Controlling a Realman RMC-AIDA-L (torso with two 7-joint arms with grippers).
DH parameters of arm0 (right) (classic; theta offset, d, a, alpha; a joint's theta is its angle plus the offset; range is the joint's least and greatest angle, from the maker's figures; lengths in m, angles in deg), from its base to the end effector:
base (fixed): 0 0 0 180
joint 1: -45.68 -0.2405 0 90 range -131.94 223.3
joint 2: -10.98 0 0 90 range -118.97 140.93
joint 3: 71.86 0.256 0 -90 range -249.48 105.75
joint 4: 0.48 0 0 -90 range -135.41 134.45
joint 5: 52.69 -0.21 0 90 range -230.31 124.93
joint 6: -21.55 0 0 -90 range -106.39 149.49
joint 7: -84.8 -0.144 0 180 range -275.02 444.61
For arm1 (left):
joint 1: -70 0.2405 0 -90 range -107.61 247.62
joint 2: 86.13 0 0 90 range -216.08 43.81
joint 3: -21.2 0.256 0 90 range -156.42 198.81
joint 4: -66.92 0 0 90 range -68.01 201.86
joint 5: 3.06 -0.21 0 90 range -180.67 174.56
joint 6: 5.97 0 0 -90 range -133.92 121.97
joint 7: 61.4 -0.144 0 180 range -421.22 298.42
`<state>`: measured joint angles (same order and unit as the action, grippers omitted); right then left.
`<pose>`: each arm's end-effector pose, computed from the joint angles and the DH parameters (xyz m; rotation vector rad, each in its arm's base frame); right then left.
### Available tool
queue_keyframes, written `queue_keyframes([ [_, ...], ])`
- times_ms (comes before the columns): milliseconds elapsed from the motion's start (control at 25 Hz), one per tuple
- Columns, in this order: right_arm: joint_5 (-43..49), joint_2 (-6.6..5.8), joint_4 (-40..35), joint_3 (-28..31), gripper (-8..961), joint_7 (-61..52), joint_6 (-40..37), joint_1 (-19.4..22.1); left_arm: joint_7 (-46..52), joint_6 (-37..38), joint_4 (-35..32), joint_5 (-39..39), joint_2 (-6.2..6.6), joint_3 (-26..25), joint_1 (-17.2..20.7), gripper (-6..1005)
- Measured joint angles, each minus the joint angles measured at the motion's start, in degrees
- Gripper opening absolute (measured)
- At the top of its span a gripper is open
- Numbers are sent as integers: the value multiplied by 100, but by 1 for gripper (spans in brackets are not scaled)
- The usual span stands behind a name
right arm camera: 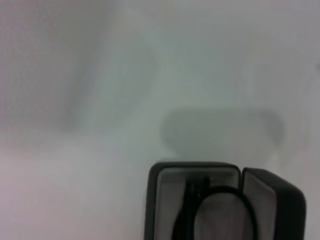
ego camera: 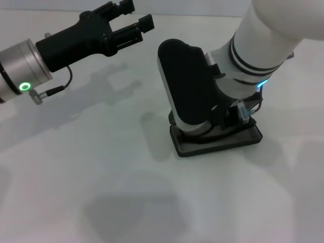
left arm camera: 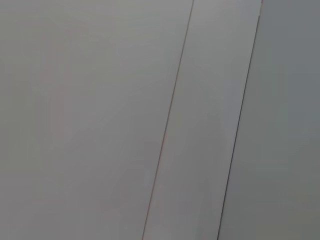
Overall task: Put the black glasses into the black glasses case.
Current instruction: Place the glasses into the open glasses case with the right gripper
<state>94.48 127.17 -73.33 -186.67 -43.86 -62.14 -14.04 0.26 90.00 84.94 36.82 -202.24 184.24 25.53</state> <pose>0.0522 0.3495 -0.0837 -2.7170 -0.6518 -1.0208 -0.2292 0.3662 0.0174 -2.3935 -0.5069 -1.1969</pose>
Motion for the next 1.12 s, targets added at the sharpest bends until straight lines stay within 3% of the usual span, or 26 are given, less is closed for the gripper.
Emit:
queue_keyframes([
  [240, -190, 0, 0, 389, 16, 248, -227, -4, -4, 0, 0, -11, 0, 0, 0, 799],
  [1120, -201, 1, 80, 758, 21, 367, -266, 121, -5, 0, -1, -70, 0, 0, 0, 799],
])
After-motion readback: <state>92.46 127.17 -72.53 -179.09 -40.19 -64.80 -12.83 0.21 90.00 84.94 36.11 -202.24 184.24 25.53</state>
